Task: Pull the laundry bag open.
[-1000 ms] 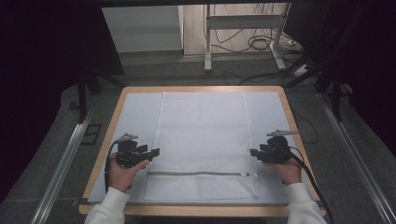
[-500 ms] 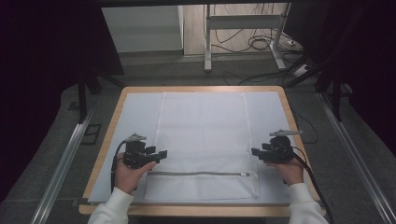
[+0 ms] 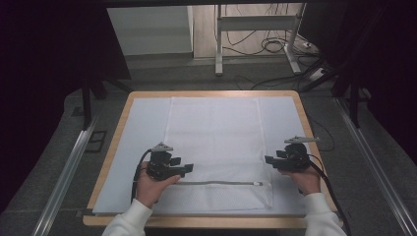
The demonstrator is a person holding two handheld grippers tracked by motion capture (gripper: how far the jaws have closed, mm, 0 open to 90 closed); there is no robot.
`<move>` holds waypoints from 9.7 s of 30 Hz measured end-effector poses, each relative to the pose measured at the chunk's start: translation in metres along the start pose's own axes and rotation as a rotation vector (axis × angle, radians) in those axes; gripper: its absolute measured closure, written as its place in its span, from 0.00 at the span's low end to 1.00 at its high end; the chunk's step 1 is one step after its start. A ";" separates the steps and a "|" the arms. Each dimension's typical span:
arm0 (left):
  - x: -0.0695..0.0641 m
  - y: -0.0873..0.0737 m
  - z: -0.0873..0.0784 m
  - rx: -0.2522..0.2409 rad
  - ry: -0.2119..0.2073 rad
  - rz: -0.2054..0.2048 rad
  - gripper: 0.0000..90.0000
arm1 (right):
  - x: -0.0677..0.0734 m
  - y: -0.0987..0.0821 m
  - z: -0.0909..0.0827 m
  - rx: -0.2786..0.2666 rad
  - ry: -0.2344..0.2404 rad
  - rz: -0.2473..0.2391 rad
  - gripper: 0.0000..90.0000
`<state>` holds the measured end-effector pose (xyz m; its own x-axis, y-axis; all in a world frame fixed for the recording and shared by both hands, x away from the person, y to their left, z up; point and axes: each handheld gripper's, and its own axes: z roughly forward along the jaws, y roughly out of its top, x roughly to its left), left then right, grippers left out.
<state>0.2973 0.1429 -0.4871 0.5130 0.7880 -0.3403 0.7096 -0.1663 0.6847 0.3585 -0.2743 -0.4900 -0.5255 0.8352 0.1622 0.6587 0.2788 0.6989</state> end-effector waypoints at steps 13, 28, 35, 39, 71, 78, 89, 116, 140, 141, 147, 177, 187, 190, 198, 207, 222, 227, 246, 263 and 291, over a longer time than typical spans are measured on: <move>-0.011 0.001 0.010 0.018 -0.017 0.023 0.41 | 0.000 0.000 0.000 0.003 -0.007 -0.007 0.42; -0.022 0.004 0.020 0.033 -0.044 0.043 0.40 | -0.002 -0.001 0.002 0.008 -0.020 0.009 0.39; -0.038 0.006 0.025 0.042 -0.084 0.064 0.40 | -0.003 -0.001 0.000 0.002 -0.023 0.010 0.39; -0.043 0.007 0.028 0.044 -0.083 0.076 0.40 | -0.002 -0.001 0.000 0.002 -0.021 0.004 0.39; -0.080 0.020 0.061 0.088 -0.133 0.116 0.39 | -0.004 -0.002 -0.003 0.000 -0.031 0.027 0.36; -0.090 0.021 0.069 0.099 -0.141 0.125 0.38 | -0.004 -0.003 -0.002 -0.002 -0.036 0.034 0.34; -0.104 0.025 0.076 0.107 -0.168 0.140 0.38 | -0.004 -0.003 -0.002 -0.001 -0.033 0.034 0.34; -0.133 0.026 0.119 0.185 -0.193 0.167 0.38 | -0.004 -0.004 -0.001 0.004 -0.045 0.024 0.33; -0.147 0.026 0.139 0.223 -0.230 0.159 0.40 | -0.005 -0.004 -0.003 0.001 -0.051 0.024 0.32; -0.147 0.026 0.140 0.223 -0.233 0.158 0.41 | -0.005 -0.004 -0.003 0.000 -0.052 0.023 0.32; -0.149 0.024 0.141 0.232 -0.243 0.153 0.44 | -0.005 -0.004 -0.004 -0.003 -0.053 0.027 0.32; -0.152 0.021 0.155 0.238 -0.269 0.106 0.62 | -0.007 -0.003 -0.006 -0.010 -0.053 0.037 0.32; -0.152 0.023 0.161 0.244 -0.287 0.099 0.78 | -0.008 -0.003 -0.006 -0.013 -0.056 0.035 0.32; -0.152 0.023 0.163 0.244 -0.281 0.105 0.81 | -0.008 -0.003 -0.006 -0.013 -0.056 0.035 0.32; -0.150 0.025 0.164 0.246 -0.266 0.115 0.92 | -0.008 -0.004 -0.006 -0.012 -0.058 0.032 0.32; -0.148 0.024 0.163 0.238 -0.260 0.126 0.96 | -0.008 -0.004 -0.006 -0.010 -0.058 0.030 0.32; -0.144 0.026 0.154 0.215 -0.281 0.120 0.96 | -0.011 -0.004 -0.009 -0.021 -0.062 0.041 0.32; -0.140 0.028 0.148 0.200 -0.287 0.114 0.96 | -0.012 -0.005 -0.010 -0.020 -0.065 0.042 0.32; -0.114 0.036 0.113 0.125 -0.298 0.074 0.96 | -0.015 -0.006 -0.016 -0.050 -0.056 0.095 0.24; -0.102 0.040 0.098 0.080 -0.293 0.056 0.96 | -0.013 -0.007 -0.016 -0.056 -0.053 0.071 0.22; -0.109 0.036 0.104 0.099 -0.295 0.071 0.96 | 0.016 0.006 -0.015 0.017 0.120 0.205 0.23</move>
<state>0.3171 -0.0109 -0.4922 0.6706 0.5691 -0.4758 0.7031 -0.2831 0.6523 0.3464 -0.2663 -0.4730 -0.4395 0.8133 0.3813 0.7665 0.1183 0.6312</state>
